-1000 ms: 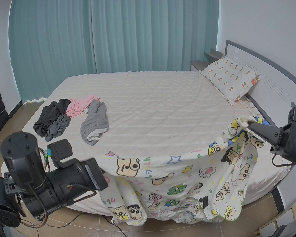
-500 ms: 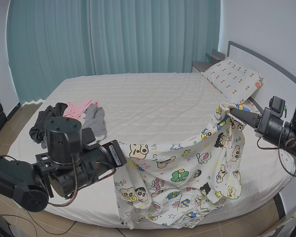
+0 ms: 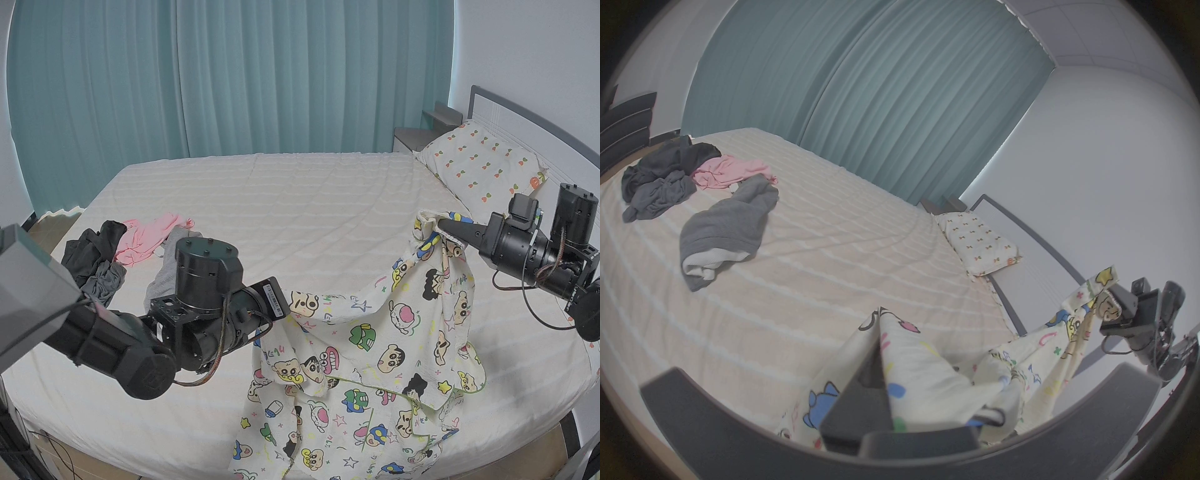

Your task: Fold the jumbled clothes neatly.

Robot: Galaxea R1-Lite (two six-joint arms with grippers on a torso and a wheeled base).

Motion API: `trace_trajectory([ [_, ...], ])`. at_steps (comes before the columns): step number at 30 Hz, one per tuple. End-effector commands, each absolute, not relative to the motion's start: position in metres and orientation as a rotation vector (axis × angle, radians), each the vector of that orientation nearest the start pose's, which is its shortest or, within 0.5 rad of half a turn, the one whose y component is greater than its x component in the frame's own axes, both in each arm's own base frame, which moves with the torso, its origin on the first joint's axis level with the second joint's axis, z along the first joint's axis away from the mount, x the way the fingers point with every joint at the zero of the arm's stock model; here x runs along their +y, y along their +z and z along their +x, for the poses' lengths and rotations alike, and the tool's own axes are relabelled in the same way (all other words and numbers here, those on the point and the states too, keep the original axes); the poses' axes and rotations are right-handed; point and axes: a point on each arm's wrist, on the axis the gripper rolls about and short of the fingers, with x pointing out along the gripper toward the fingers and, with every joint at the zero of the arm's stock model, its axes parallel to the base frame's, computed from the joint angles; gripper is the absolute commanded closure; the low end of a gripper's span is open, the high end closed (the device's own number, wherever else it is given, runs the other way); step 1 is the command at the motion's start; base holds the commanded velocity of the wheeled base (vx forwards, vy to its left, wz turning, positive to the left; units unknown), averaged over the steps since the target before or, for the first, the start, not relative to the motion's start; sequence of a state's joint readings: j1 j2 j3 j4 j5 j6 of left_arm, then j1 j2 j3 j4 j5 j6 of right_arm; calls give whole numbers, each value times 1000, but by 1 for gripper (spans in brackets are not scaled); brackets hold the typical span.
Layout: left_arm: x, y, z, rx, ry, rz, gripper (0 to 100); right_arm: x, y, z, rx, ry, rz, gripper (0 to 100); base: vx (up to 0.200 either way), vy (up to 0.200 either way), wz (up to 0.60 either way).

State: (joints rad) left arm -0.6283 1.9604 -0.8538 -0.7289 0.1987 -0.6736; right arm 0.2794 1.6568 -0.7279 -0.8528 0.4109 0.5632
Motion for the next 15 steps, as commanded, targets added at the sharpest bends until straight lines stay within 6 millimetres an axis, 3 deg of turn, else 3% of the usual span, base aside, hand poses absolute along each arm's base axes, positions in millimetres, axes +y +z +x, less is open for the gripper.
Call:
trace_trajectory([
  [1, -215, 92, 315, 500, -257, -477, 100, 93, 176, 309, 306, 619, 551, 100, 0, 0, 0],
  [7, -223, 84, 328, 498, -253, -478, 100, 98, 158, 330, 306, 566, 550, 100, 0, 0, 0],
  [15, -221, 75, 325, 512, -219, -462, 100, 98, 152, 328, 317, 561, 551, 100, 0, 0, 0],
])
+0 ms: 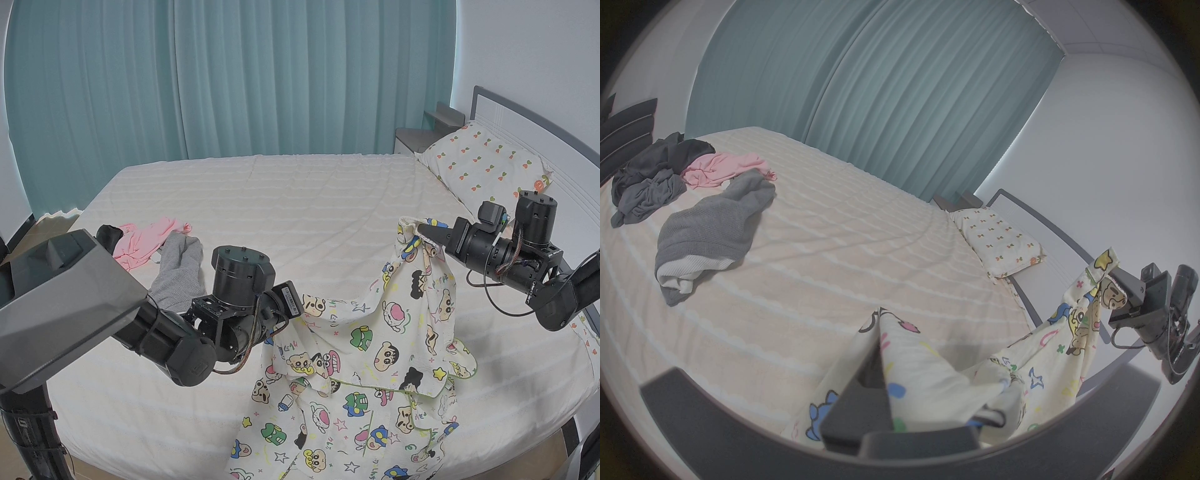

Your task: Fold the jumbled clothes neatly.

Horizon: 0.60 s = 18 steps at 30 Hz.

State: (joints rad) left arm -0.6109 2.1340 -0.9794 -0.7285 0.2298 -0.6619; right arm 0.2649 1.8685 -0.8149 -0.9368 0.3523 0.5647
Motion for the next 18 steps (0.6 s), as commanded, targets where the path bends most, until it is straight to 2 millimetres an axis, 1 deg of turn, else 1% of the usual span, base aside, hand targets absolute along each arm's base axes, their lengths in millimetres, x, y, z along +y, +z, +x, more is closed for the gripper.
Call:
trace_trajectory([
  [1, -221, 74, 326, 514, -218, -465, 100, 98, 151, 329, 319, 560, 551, 100, 0, 0, 0],
  [3, -221, 74, 327, 513, -217, -467, 100, 98, 150, 329, 323, 559, 552, 100, 0, 0, 0],
  [7, -221, 71, 327, 518, -216, -465, 100, 98, 143, 332, 339, 552, 552, 100, 200, 0, 0],
  [9, -222, 65, 329, 529, -212, -451, 100, 99, 140, 333, 347, 550, 553, 100, 200, 0, 0],
  [14, -222, 56, 336, 534, -202, -430, 100, 100, 135, 337, 356, 547, 553, 100, 0, 0, 0],
  [15, -223, 52, 344, 530, -196, -427, 100, 101, 131, 341, 350, 549, 553, 100, 0, 0, 0],
  [16, -223, 51, 346, 528, -193, -429, 100, 101, 131, 342, 345, 550, 553, 100, 0, 0, 0],
  [18, -222, 45, 357, 523, -179, -433, 100, 102, 123, 347, 347, 548, 551, 100, 0, 0, 0],
])
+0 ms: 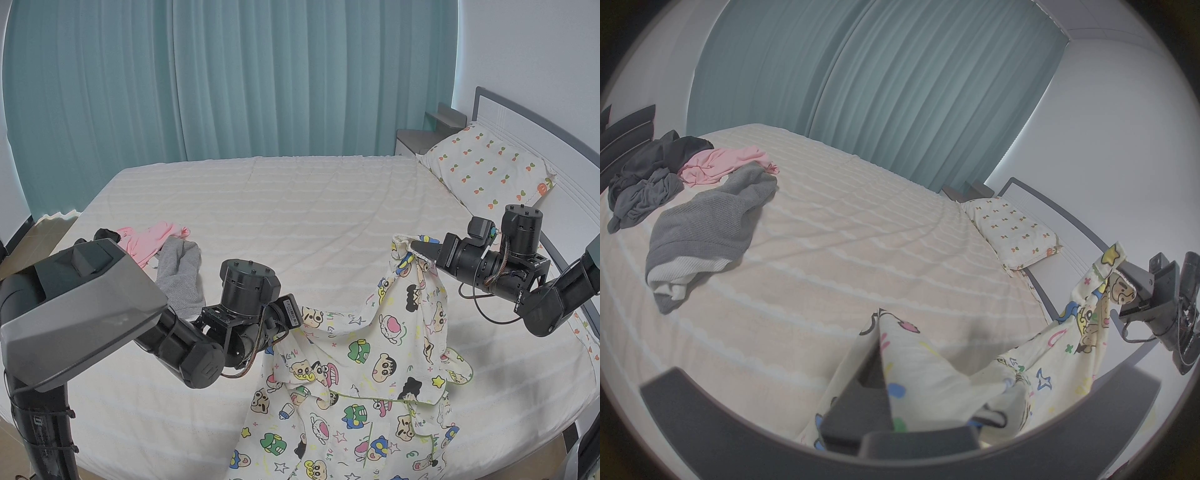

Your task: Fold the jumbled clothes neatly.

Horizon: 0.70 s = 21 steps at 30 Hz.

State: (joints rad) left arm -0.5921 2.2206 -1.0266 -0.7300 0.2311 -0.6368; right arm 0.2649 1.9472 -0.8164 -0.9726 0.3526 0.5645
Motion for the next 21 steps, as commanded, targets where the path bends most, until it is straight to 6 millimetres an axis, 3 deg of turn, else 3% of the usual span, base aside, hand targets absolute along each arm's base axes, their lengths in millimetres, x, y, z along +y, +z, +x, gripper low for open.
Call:
trace_trajectory([
  [1, -222, 44, 359, 521, -176, -435, 100, 103, 122, 348, 349, 548, 553, 100, 0, 0, 0],
  [2, -222, 36, 367, 525, -166, -433, 100, 103, 112, 354, 372, 536, 552, 100, 0, 0, 0],
  [5, -223, 31, 370, 529, -161, -431, 100, 103, 106, 358, 380, 532, 553, 100, 0, 0, 0],
  [7, -224, 16, 385, 529, -148, -423, 100, 102, 90, 375, 398, 507, 557, 100, 0, 0, 0],
  [9, -224, 16, 385, 529, -148, -423, 100, 102, 90, 375, 398, 507, 557, 100, 0, 0, 0],
  [10, -222, 9, 398, 509, -125, -427, 100, 101, 76, 390, 397, 465, 557, 100, 0, 0, 0],
  [12, -222, 3, 405, 499, -105, -426, 100, 103, 67, 401, 396, 447, 556, 100, 0, 0, 0],
  [18, -219, -17, 430, 477, -47, -426, 100, 108, 35, 425, 407, 401, 552, 100, 0, 0, 0],
  [21, -215, -21, 438, 488, -21, -420, 100, 110, 30, 434, 399, 396, 552, 100, 0, 0, 0],
])
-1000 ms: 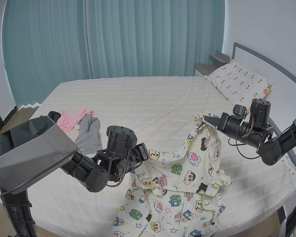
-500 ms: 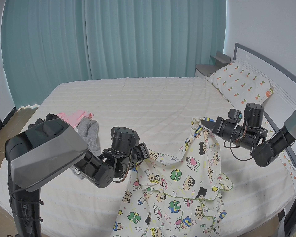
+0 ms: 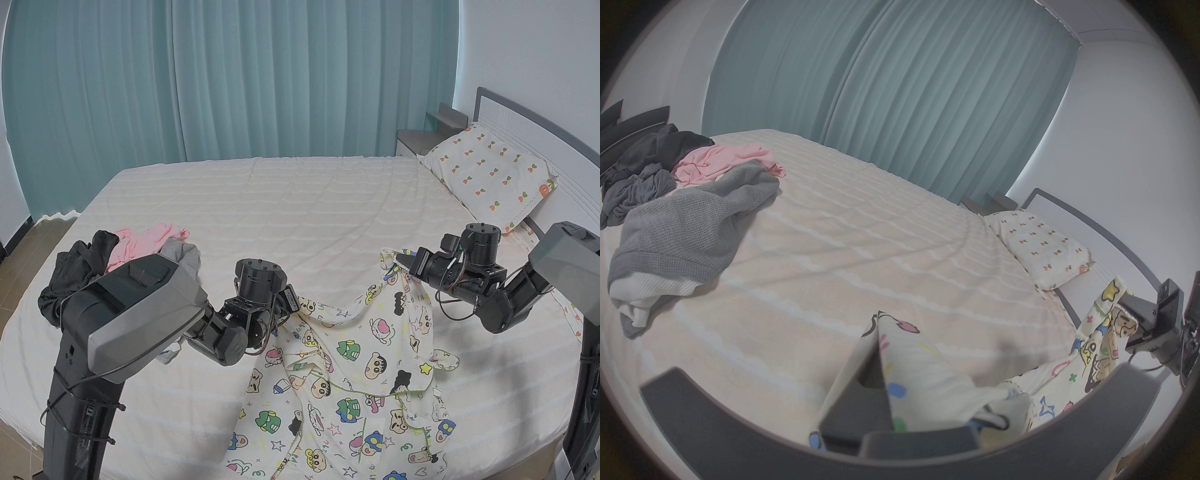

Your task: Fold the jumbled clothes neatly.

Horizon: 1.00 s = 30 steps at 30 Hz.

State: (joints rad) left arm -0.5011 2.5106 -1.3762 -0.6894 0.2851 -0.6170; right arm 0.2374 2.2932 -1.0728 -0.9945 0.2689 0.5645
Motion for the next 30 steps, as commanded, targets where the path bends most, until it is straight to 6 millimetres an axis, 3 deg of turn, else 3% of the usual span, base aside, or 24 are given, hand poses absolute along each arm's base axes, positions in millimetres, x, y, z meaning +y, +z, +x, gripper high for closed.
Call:
trace_trajectory([
  [1, -215, -21, 438, 488, -21, -420, 100, 110, 30, 434, 399, 396, 552, 100, 0, 0, 0],
  [5, -209, -20, 452, 486, -2, -414, 100, 113, 26, 447, 377, 398, 552, 100, 0, 0, 0],
  [6, -207, -19, 454, 487, 3, -406, 100, 113, 25, 450, 373, 397, 553, 0, 0, 0, 0],
  [7, -206, -19, 456, 489, 5, -399, 100, 113, 25, 451, 374, 399, 553, 0, 0, 0, 0],
  [8, -204, -20, 459, 492, 11, -393, 0, 114, 23, 453, 389, 396, 552, 0, 0, 0, 0],
  [12, -198, -18, 466, 476, 24, -400, 0, 113, 17, 459, 417, 381, 557, 0, 0, 0, 0],
  [17, -183, -17, 472, 460, 65, -405, 0, 97, 25, 470, 349, 321, 572, 0, 0, 0, 0],
  [21, -160, -14, 482, 438, 112, -419, 0, 75, 32, 474, 316, 255, 638, 0, 0, 0, 0],
  [28, -132, -10, 489, 431, 160, -417, 0, 52, 27, 456, 382, 203, 645, 0, 0, 0, 0],
  [30, -126, 4, 486, 463, 152, -404, 0, 44, 28, 438, 437, 226, 655, 0, 0, 0, 0],
])
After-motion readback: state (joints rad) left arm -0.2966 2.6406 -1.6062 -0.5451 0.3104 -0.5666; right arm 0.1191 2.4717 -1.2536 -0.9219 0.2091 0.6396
